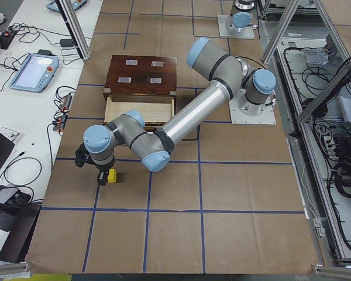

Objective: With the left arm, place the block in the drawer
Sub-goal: 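Release the handle and grasp the yellow cube with the left gripper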

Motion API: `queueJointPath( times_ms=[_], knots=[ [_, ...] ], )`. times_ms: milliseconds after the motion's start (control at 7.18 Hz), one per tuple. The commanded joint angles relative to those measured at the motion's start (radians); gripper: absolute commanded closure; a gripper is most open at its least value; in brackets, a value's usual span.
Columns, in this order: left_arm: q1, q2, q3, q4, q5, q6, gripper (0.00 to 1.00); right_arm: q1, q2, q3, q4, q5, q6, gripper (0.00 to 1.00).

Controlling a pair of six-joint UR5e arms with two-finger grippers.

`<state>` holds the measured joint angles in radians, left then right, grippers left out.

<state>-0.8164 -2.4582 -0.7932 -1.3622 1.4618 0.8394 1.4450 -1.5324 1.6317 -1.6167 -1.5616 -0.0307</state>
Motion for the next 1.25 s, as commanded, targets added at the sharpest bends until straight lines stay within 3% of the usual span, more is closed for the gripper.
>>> queueJointPath(
  times_ms=[0,1114],
  knots=[
    [-0.013,-0.054,0.04,-0.006,-0.015,-0.028,0.02,0.0,0.0,-0.001,0.001,0.0,0.0,0.0],
    [-0.05,-0.159,0.04,0.035,0.0,-0.137,0.06,0.0,0.0,0.0,0.0,0.0,0.0,0.0]
  ],
)
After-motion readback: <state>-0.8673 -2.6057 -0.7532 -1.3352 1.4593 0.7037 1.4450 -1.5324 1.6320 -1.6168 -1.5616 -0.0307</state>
